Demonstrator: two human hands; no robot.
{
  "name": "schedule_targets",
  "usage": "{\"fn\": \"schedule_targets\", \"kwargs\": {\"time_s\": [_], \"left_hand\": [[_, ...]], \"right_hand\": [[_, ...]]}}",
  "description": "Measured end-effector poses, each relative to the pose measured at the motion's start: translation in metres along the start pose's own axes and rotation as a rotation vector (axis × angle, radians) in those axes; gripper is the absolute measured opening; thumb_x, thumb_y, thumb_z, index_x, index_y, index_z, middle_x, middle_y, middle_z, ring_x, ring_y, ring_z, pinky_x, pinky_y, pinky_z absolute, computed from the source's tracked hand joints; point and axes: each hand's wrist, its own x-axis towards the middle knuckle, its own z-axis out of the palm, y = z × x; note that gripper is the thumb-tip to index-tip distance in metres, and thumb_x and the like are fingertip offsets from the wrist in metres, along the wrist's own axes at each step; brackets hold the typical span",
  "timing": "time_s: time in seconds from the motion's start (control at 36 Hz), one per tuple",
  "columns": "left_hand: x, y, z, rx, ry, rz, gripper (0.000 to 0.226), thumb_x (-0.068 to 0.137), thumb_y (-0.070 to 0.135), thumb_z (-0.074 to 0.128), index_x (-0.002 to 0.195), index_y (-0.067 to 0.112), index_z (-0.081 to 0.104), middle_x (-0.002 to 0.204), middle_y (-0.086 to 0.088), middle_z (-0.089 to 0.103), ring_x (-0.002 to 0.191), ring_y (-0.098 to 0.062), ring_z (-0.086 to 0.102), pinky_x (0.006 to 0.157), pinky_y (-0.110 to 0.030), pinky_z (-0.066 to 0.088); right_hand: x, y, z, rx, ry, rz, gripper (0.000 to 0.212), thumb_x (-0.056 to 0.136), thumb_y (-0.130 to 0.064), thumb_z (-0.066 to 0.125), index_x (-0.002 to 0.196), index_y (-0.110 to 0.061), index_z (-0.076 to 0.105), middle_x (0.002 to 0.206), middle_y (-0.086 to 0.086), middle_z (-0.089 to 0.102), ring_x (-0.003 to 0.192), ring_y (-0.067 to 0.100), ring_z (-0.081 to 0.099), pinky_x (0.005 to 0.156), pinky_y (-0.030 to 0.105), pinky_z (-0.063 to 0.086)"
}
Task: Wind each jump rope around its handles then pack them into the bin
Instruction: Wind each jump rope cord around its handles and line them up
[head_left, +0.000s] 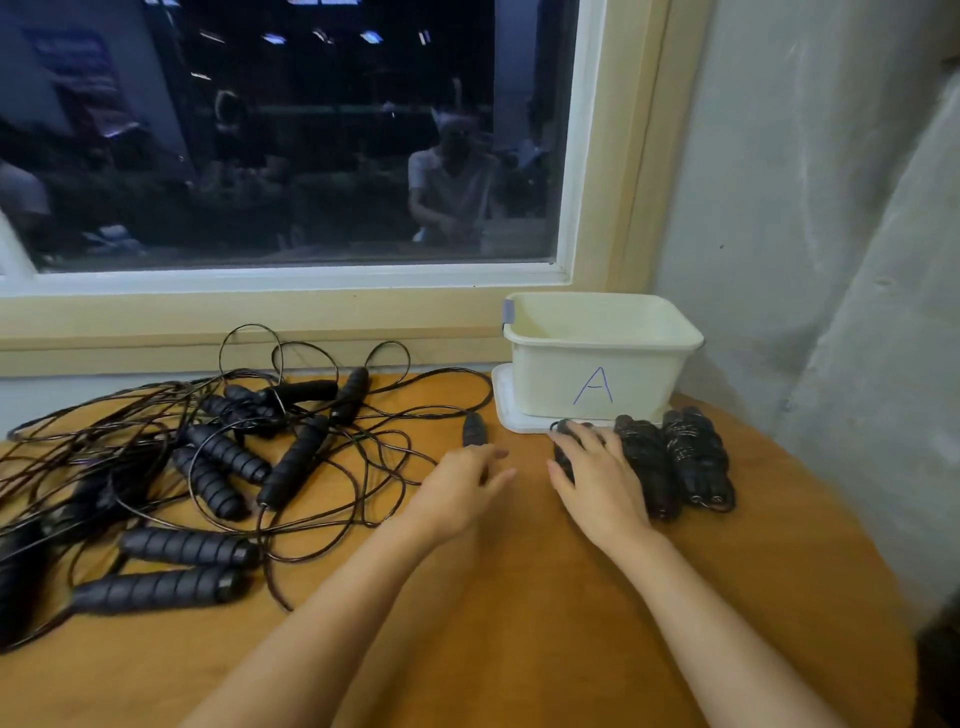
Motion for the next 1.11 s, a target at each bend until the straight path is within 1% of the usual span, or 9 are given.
{"fn": "schedule_targets", "kwargs": {"time_s": [0.17, 0.31, 0.53, 0.64, 0.75, 0.89, 0.97, 1.03, 1.11], "left_hand": [[-0.026, -0.062, -0.046, 0.145, 0.164, -0.081, 0.028, 0.100, 0.029, 0.053, 0.125, 0.023, 0.063, 0.127, 0.004, 0.063, 0.116, -0.013, 0.057, 0.097, -0.031, 0.049], [-0.032, -0.126, -0.085, 0.203, 0.315, -0.187, 0.025, 0.096, 0.026, 0.059, 0.119, 0.022, 0.066, 0.118, 0.000, 0.065, 0.113, -0.020, 0.058, 0.090, -0.038, 0.053], [-0.021, -0.181, -0.112, 0.310, 0.155, -0.442, 0.063, 0.089, 0.027, 0.070, 0.144, 0.020, 0.039, 0.135, -0.009, 0.050, 0.126, -0.033, 0.044, 0.098, -0.044, 0.047], [-0.013, -0.191, -0.117, 0.125, 0.212, -0.401, 0.053, 0.089, 0.015, 0.068, 0.137, 0.017, 0.046, 0.120, -0.007, 0.062, 0.101, -0.021, 0.061, 0.077, -0.034, 0.056], [-0.011, -0.199, -0.123, -0.037, 0.219, -0.431, 0.054, 0.086, 0.010, 0.072, 0.135, 0.015, 0.050, 0.116, -0.008, 0.064, 0.092, -0.014, 0.060, 0.060, -0.014, 0.045], [-0.018, -0.175, -0.125, 0.154, 0.308, -0.311, 0.042, 0.091, 0.015, 0.066, 0.133, 0.016, 0.056, 0.129, -0.009, 0.058, 0.112, -0.021, 0.053, 0.087, -0.027, 0.047], [-0.023, -0.124, -0.119, -0.318, 0.265, -0.267, 0.025, 0.100, 0.025, 0.053, 0.118, 0.010, 0.062, 0.116, -0.010, 0.067, 0.090, -0.011, 0.060, 0.074, -0.019, 0.050], [-0.023, -0.096, -0.111, -0.910, 0.123, -0.427, 0.040, 0.103, 0.039, 0.045, 0.118, 0.003, 0.054, 0.112, -0.015, 0.067, 0.091, -0.021, 0.065, 0.077, -0.032, 0.056], [-0.021, -0.083, -0.097, -1.495, 0.087, -0.596, 0.058, 0.100, 0.049, 0.044, 0.125, -0.004, 0.042, 0.115, -0.017, 0.067, 0.099, -0.028, 0.067, 0.083, -0.037, 0.054]], "right_hand": [[0.014, -0.060, 0.026, 0.132, -0.088, -0.019, 0.046, 0.104, -0.038, 0.043, 0.148, -0.025, 0.042, 0.148, -0.005, 0.044, 0.138, 0.018, 0.033, 0.098, 0.033, 0.043], [0.039, -0.085, 0.059, 0.246, -0.131, 0.122, 0.056, 0.101, -0.041, 0.048, 0.151, -0.021, 0.035, 0.148, 0.007, 0.042, 0.132, 0.026, 0.044, 0.105, 0.038, 0.044], [0.078, -0.095, 0.098, 0.351, -0.213, 0.267, 0.078, 0.090, -0.040, 0.067, 0.154, -0.018, 0.026, 0.145, 0.014, 0.043, 0.131, 0.031, 0.045, 0.103, 0.046, 0.046], [0.087, -0.100, 0.090, 0.503, -0.235, 0.201, 0.070, 0.095, -0.018, 0.061, 0.155, -0.016, 0.025, 0.145, 0.012, 0.044, 0.127, 0.028, 0.048, 0.093, 0.028, 0.042], [0.087, -0.110, 0.062, 0.866, -0.201, 0.159, 0.054, 0.101, -0.016, 0.052, 0.151, -0.019, 0.031, 0.135, 0.002, 0.049, 0.113, 0.012, 0.048, 0.076, 0.018, 0.041], [0.071, -0.117, 0.024, 1.085, -0.238, 0.141, 0.046, 0.100, -0.017, 0.053, 0.142, -0.031, 0.043, 0.114, -0.002, 0.061, 0.101, 0.009, 0.059, 0.071, 0.020, 0.045], [0.050, -0.110, 0.009, 1.012, -0.411, -0.005, 0.048, 0.093, -0.018, 0.064, 0.134, -0.038, 0.049, 0.123, -0.010, 0.059, 0.110, 0.004, 0.058, 0.087, 0.022, 0.047], [0.033, -0.103, 0.001, 0.847, -0.527, -0.136, 0.054, 0.087, -0.017, 0.070, 0.127, -0.048, 0.051, 0.130, -0.015, 0.055, 0.121, 0.005, 0.054, 0.101, 0.029, 0.044], [0.008, -0.092, -0.008, 0.619, -0.650, -0.246, 0.058, 0.087, -0.013, 0.070, 0.127, -0.050, 0.051, 0.128, -0.019, 0.055, 0.116, 0.007, 0.056, 0.101, 0.027, 0.047]]}}
